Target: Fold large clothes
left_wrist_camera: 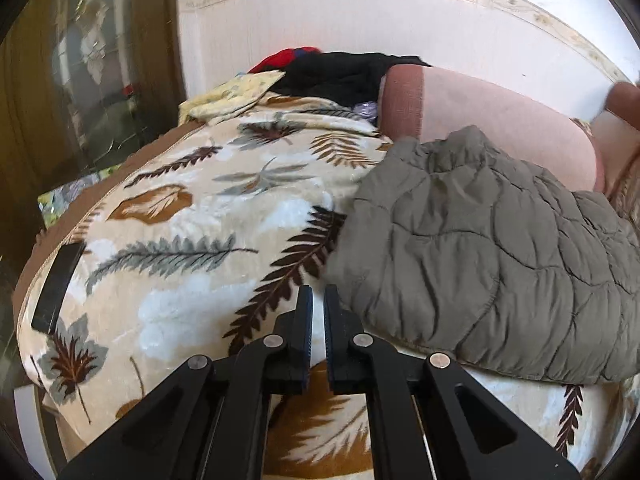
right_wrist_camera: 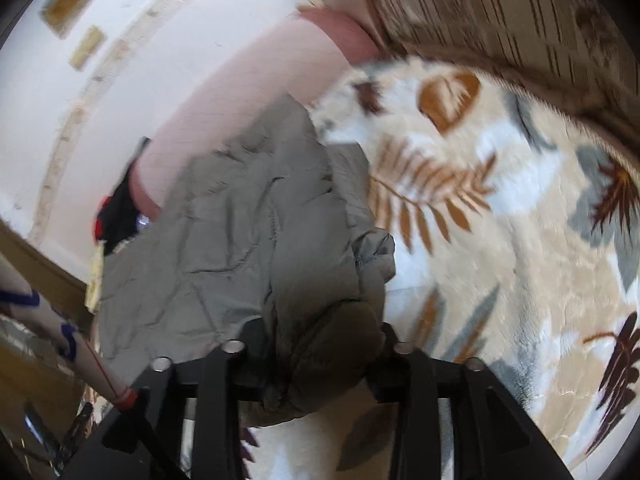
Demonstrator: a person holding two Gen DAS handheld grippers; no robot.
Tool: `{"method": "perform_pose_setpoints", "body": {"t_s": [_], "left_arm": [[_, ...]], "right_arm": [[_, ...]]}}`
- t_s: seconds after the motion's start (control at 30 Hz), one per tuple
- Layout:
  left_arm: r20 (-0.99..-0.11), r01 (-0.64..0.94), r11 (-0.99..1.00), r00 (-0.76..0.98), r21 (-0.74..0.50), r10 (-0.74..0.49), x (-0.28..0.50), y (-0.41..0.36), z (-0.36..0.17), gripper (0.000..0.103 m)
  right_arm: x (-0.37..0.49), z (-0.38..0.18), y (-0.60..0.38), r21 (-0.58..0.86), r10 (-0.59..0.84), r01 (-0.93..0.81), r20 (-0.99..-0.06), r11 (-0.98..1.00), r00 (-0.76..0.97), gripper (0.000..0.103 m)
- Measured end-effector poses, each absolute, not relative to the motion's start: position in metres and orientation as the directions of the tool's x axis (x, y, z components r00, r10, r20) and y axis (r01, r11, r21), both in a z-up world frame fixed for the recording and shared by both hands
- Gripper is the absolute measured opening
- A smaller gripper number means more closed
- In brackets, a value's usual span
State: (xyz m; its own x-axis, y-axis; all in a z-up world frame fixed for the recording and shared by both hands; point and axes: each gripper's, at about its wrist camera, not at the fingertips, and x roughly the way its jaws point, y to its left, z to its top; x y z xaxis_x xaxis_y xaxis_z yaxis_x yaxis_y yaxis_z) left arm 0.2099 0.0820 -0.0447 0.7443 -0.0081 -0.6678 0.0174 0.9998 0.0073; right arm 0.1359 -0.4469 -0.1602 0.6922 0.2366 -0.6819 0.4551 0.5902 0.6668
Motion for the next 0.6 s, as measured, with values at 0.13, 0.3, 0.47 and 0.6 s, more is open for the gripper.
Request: {"method": "perform_pose_setpoints", "body": {"t_s": [0.13, 0.3, 0.47, 0.6], "left_arm": [[-0.651, 0.07, 0.997, 0.758, 0.021, -0.04, 0.209, 0.061, -0.042, 0.044], [-0.588, 0.156, 0.982, 0.806, 0.106, -0.065, 0.203, 0.019, -0.036, 0.049], [-0.567, 0.201, 0.97, 0.819, 0.139, -0.089, 0.215, -0.018, -0.035, 0.054], [-0.606, 0.22, 0.963, 0.791, 0.157, -0.082, 0.232, -0.041, -0.053, 0.054]], "right_arm": [[0.123, -0.171, -0.456, 0.671, 0.235, 0.545, -0.713, 0.502, 0.661, 0.061], [0.091, -0.134, -0.449, 0.57, -0.003, 0.595, -0.72, 0.566, 0.693, 0.064], [0.109, -0.077, -0.404, 0.427, -0.13, 0.433, -0.577, 0.794, 0.806, 0.064], [0.164, -0.087, -0.36, 0.373, 0.005, 0.294, -0.626, 0.88, 0.78, 0.049]]}}
